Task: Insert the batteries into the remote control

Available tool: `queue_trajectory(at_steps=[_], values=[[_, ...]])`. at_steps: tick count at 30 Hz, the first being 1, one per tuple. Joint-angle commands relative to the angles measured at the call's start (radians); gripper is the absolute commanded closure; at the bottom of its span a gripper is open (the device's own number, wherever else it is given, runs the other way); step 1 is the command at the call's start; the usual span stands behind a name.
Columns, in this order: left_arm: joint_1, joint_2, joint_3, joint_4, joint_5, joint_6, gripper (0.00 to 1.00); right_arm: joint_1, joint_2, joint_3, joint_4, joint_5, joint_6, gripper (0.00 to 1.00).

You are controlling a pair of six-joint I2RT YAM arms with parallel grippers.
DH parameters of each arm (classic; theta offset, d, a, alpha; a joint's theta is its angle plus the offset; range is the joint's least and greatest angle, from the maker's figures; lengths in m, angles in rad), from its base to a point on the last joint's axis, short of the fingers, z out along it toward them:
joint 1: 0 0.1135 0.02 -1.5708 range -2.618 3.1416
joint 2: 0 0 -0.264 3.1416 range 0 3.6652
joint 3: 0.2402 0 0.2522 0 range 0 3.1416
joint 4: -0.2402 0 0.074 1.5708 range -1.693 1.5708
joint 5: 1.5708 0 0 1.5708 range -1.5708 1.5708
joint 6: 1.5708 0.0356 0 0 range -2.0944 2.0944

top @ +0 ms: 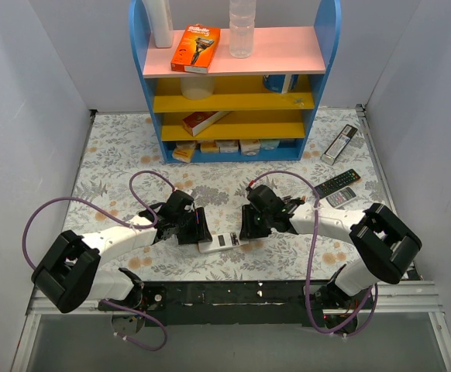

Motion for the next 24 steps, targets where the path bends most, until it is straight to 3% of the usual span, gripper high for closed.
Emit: queue_trajectory(at_steps=[1, 10, 24], values=[[-0.018, 0.031, -0.015, -0.033, 0.021, -0.001, 0.53, 0.035, 0.042, 0.019, 0.020, -0.012, 0.032, 0.61], [-0.020, 0.023, -0.012, -0.033, 0.025, -0.006, 0.75, 0.071, 0.039, 0.039, 0.002, 0.009, 0.084, 0.68], [-0.020, 0.016, -0.005, -0.047, 0.010, -0.015, 0.79, 0.095, 0.000, 0.075, 0.005, -0.009, 0.113, 0.70]])
